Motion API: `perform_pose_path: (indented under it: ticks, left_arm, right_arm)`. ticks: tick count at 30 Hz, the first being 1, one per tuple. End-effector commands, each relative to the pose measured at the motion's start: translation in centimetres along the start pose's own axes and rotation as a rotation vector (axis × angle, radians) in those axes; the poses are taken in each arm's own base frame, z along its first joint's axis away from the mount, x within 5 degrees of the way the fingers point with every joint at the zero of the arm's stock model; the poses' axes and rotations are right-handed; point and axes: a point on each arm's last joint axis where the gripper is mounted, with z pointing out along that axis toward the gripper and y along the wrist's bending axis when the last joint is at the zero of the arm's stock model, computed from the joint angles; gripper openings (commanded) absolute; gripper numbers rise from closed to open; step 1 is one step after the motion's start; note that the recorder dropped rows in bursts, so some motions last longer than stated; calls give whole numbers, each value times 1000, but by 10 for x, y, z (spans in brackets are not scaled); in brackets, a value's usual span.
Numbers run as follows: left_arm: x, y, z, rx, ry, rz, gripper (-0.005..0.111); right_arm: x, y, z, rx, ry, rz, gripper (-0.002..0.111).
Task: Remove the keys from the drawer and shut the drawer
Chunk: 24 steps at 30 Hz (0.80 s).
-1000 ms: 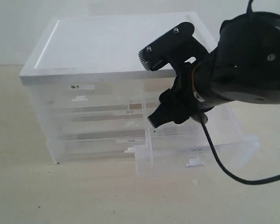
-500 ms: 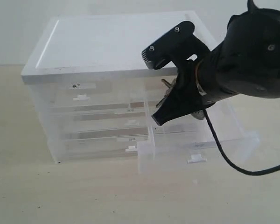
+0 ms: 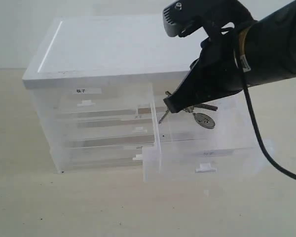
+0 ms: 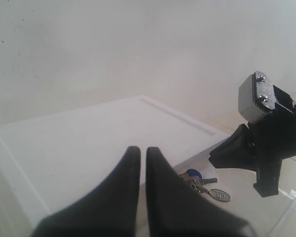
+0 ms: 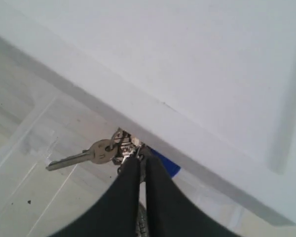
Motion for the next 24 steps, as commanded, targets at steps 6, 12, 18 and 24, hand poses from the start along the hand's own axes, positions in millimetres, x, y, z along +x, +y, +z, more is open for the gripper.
perform_pose_path:
  ticks: [6,12,18,24]
  left_arm:
    - [2,-2,-1,13,12,-5,5]
    - [2,-2,-1,13,12,-5,5]
    - [2,-2,-1,13,12,-5,5]
    - [2,-2,-1,13,12,-5,5]
  right_arm:
    - [8,4,15,6,82,-6,70]
    - [10,11,31,-14,102,-17,64]
    - [13,17,46,-24,116,-44,64]
    - [15,15,46,-12,135,-50,54]
